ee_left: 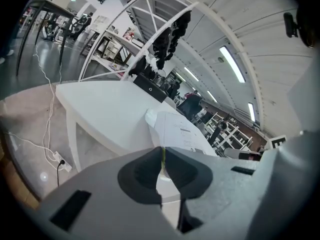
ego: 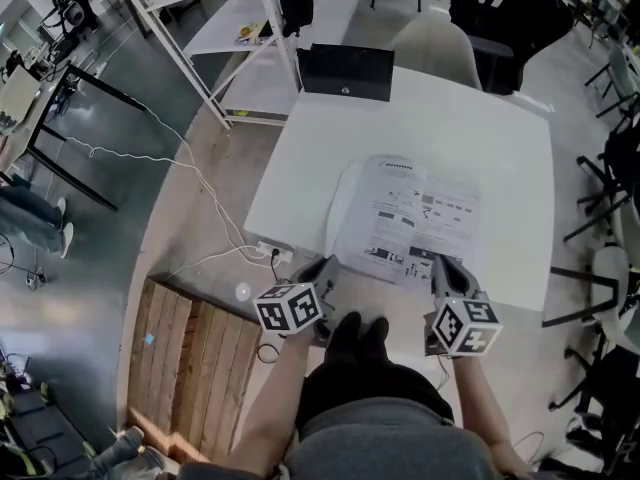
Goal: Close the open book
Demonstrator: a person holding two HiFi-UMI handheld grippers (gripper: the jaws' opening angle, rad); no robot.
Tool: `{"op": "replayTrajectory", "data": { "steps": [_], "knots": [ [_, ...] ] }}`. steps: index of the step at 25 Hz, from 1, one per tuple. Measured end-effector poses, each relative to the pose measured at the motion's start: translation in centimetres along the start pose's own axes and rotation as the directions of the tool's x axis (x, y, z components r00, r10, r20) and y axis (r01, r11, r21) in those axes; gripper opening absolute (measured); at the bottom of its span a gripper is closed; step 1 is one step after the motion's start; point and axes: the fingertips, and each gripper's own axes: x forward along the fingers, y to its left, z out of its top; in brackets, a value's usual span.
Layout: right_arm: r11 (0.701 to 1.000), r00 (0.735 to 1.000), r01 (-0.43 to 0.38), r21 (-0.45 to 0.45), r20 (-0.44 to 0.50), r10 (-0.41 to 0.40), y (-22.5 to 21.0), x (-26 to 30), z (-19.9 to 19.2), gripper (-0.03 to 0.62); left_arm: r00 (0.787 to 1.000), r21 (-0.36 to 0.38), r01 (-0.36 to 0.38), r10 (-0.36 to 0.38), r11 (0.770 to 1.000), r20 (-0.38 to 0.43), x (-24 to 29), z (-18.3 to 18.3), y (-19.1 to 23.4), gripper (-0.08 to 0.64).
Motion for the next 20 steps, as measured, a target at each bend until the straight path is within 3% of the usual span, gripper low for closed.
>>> {"op": "replayTrajectory", "data": {
  "steps": [11,20],
  "knots": [
    [0.999,0.999,0.042,0.023,0.019,-0.042,-0.9,-1.1,-0.2,0.005,0.993,0.014,0.113,-0.114,0.993,0.039,-0.5,2.2,-3.1,0.026],
    [0.996,0.996,0.077,0.04,0.03,-0.078,-1.5,-2.1,-0.6,0.005,0.984,0.071,0.176,-0.178,0.982,0.027,-0.3,2.7,-5.5,0.026]
  ]
}}
